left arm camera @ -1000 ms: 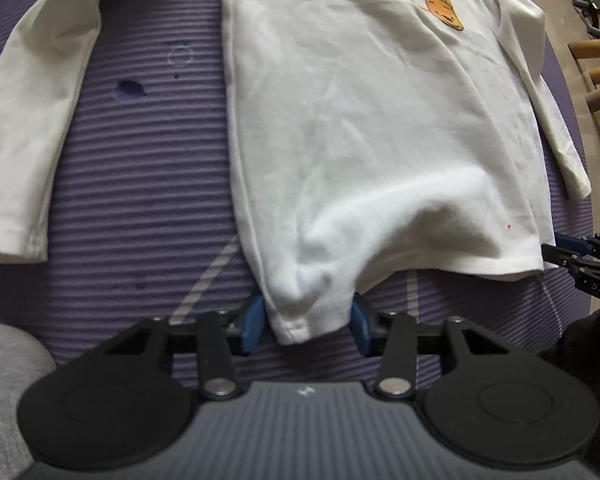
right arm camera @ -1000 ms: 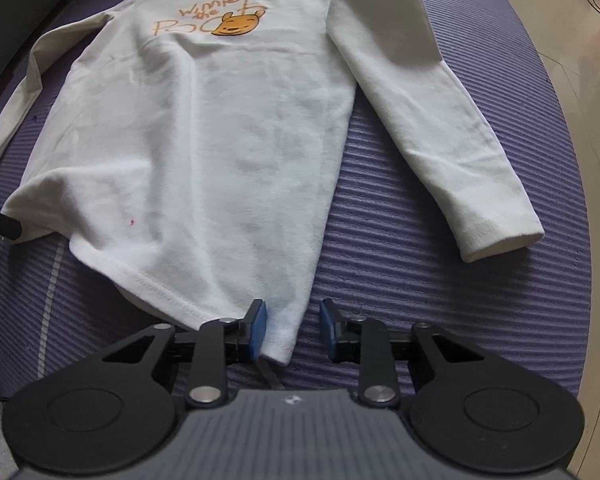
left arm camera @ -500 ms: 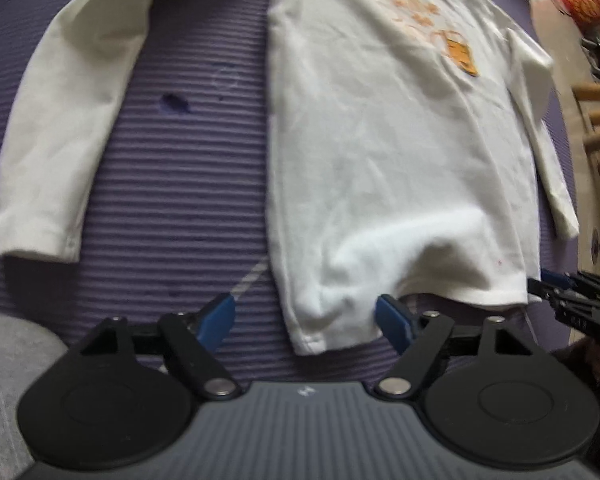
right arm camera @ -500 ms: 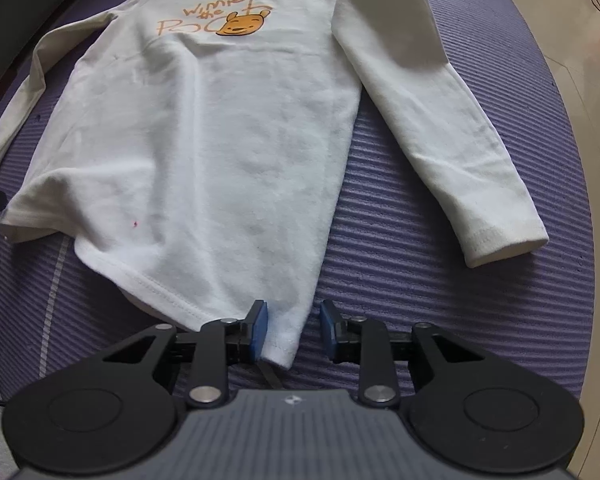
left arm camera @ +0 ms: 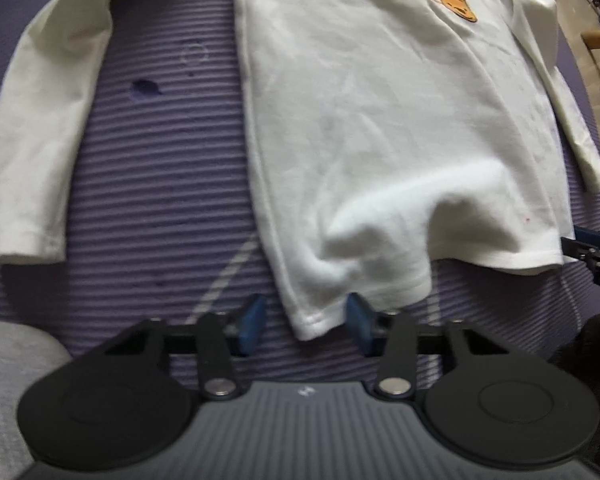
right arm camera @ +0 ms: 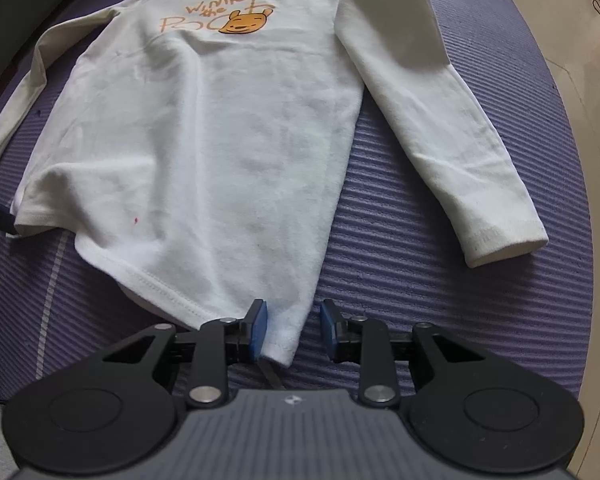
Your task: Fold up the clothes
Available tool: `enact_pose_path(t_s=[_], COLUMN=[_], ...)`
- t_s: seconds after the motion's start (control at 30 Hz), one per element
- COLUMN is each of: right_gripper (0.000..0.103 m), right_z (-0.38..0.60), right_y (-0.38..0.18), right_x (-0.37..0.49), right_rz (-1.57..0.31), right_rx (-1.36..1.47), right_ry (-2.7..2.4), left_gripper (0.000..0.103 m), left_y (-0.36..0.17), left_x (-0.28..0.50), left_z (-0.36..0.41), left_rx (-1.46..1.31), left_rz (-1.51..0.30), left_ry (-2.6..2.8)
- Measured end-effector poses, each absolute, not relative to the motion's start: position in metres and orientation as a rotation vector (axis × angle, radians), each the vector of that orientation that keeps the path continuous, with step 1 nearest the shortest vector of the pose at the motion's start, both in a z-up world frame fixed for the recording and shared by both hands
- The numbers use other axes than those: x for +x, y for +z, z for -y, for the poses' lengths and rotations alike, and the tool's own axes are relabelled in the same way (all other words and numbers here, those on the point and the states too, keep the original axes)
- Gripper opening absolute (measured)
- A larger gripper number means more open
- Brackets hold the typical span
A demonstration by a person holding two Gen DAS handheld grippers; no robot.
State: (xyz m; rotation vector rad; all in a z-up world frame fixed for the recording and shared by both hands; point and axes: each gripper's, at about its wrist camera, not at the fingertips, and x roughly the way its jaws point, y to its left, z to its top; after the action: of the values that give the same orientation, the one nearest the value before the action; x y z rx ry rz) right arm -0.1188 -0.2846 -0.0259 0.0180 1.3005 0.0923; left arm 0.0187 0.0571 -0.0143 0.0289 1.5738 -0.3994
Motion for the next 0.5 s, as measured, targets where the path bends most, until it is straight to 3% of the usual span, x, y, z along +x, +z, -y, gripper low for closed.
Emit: enact_pose_path(t_s=[0.03,0.2,0.5], right_gripper=[0.031,0.025,0.027], right_z=[0.284,0.286,0.287], right_y=[-0.026,-0.024,-0.022], right_x=[-0.118,-0.118,-0.118], right_rz=[-1.299,-1.291,-1.297], right_rx=[0.015,0.023,0.026], right_ry=[0.095,0.094,0.091], left_gripper=[0.005,0.005,0.005], left_y=[-0.014,-0.011,-0.007], left_x=[0.021,0.017,0.017], left_z=[-0.062,-0.056,-0.050], left_rx=[-0.012,0.069,0.176], left_rz=[-1.584,-1.552,-1.538], left_ry=[-0.413,-0.446,-0.451])
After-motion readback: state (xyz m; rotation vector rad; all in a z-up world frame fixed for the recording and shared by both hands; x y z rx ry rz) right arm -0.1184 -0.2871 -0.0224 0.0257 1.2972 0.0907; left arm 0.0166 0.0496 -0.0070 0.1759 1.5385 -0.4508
